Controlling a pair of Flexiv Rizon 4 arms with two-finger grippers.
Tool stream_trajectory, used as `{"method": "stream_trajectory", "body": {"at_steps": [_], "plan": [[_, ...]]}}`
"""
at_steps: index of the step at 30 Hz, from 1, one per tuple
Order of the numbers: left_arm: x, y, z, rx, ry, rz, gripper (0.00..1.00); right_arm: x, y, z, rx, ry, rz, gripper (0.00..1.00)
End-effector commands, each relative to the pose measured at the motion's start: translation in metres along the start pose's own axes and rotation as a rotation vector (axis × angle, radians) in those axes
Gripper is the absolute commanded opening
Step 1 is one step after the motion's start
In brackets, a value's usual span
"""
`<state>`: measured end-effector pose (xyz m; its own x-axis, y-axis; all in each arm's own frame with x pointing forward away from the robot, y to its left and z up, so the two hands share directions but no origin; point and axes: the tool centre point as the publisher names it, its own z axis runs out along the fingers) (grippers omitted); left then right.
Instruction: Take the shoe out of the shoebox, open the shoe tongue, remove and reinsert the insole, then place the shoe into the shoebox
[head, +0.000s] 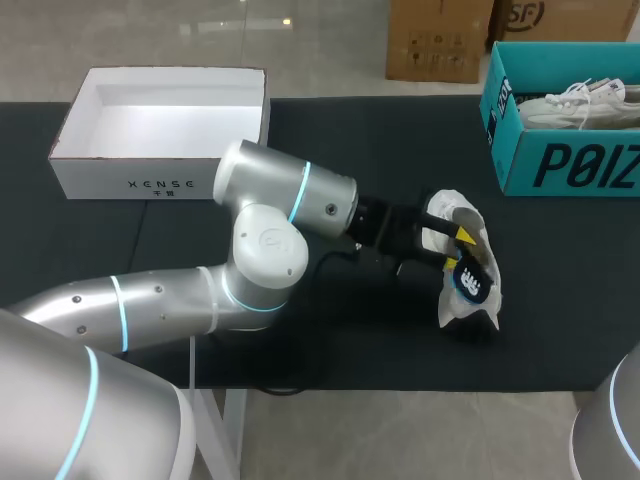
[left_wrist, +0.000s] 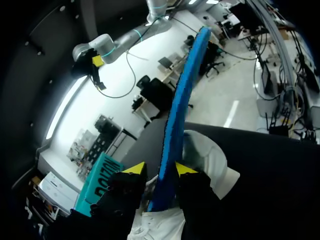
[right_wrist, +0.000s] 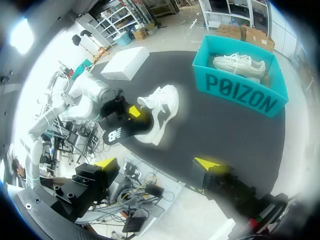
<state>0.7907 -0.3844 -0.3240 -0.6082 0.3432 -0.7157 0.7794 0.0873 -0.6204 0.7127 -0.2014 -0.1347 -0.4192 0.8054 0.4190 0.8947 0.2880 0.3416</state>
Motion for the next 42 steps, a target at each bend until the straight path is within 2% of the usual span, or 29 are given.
{"method": "stream_trajectory", "body": {"at_steps": [1,4,9,11,12,17,25,33,37,42], "plan": [[-0.003,-0.007,0.001,0.010,0.022,0.013,0.31,-0.001,0.001,0.000,0.003,-0.001,0.001,1.00],[-0.001,-0.011,0.006,0.024,0.035,0.013,0.31,-0.001,0.001,0.000,0.003,-0.001,0.001,1.00],[0.001,-0.017,0.011,0.042,0.057,0.016,0.10,-0.001,0.001,0.000,0.003,-0.001,0.001,1.00],[0.003,-0.018,0.012,0.046,0.067,0.019,0.06,-0.001,0.001,0.000,0.003,-0.001,0.001,1.00],[0.004,-0.018,0.012,0.046,0.068,0.018,0.00,-0.001,0.001,0.000,0.003,-0.001,0.001,1.00],[0.005,-0.019,0.012,0.046,0.076,0.018,0.00,-0.001,0.001,0.000,0.003,-0.001,0.001,1.00],[-0.004,-0.028,0.004,0.028,0.046,0.052,0.00,-0.001,0.001,0.000,0.003,-0.001,0.001,1.00],[0.000,-0.035,0.017,0.035,0.007,0.038,0.00,-0.001,0.001,0.000,0.003,-0.001,0.001,1.00],[0.005,-0.028,0.021,0.021,-0.013,0.029,0.00,-0.001,0.001,0.000,0.003,-0.001,0.001,1.00],[0.006,-0.008,0.013,-0.016,-0.061,0.025,0.00,-0.001,0.001,0.000,0.003,-0.001,0.001,1.00]]}}
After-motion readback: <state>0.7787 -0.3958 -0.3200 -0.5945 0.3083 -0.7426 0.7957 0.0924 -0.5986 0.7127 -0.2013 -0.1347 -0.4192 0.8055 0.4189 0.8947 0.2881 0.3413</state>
